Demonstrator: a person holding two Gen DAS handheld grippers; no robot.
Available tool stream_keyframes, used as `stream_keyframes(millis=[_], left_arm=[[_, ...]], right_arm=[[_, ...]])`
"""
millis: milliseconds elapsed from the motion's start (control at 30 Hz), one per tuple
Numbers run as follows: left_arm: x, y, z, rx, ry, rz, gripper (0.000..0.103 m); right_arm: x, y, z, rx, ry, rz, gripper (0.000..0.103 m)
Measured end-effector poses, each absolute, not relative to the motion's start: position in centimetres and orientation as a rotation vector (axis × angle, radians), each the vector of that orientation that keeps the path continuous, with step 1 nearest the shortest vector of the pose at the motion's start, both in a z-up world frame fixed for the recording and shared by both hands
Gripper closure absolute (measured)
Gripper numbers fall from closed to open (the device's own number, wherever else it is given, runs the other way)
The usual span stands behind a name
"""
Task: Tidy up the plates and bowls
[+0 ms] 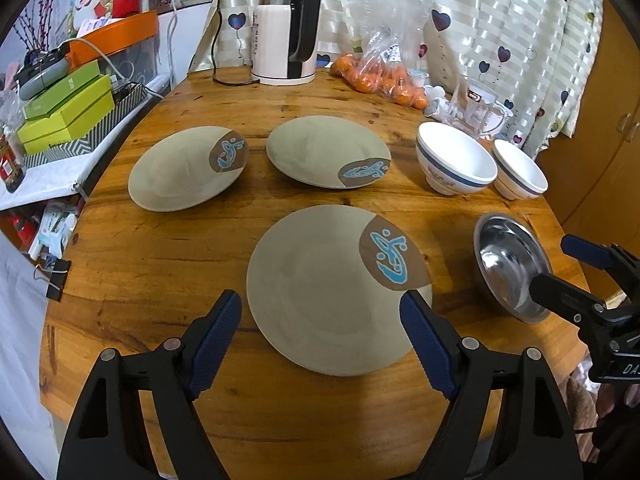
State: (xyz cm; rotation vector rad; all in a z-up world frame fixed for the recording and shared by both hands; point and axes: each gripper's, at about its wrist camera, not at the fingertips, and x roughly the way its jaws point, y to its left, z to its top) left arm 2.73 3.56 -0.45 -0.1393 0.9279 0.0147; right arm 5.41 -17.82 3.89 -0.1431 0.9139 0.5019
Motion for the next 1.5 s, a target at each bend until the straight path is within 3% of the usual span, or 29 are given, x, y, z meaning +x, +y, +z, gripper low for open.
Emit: stream_keyframes(millis=[467, 933, 1100, 1300, 1500], left_arm=[[4.5, 8.3, -0.2, -0.215, 0.914, 0.094, 0.032], [5.9, 16.2, 0.0, -0.321, 0.853, 0.206, 0.039], [6.5, 18.0, -0.8, -0.347, 0.865, 0.219, 0.047], [7.5, 19.7, -1.9, -0.367, 0.877, 0.229, 0.053], [8.9, 21.7, -2.9, -0.41, 0.881, 0.242, 0.053]], right_arm=[[8.0, -13.6, 5.2, -0.157, 0.87, 0.563, 0.01], [12.2, -5.5, 6.6, -0.212, 0.867, 0.694, 0.039], [14.2, -2.6, 5.8, -0.201, 0.931, 0.749, 0.058], [16.4, 0.7, 5.2, -0.177, 0.985, 0.798, 0.063], [19.2, 3.9, 3.9, -0.185, 1.046, 0.834, 0.063]])
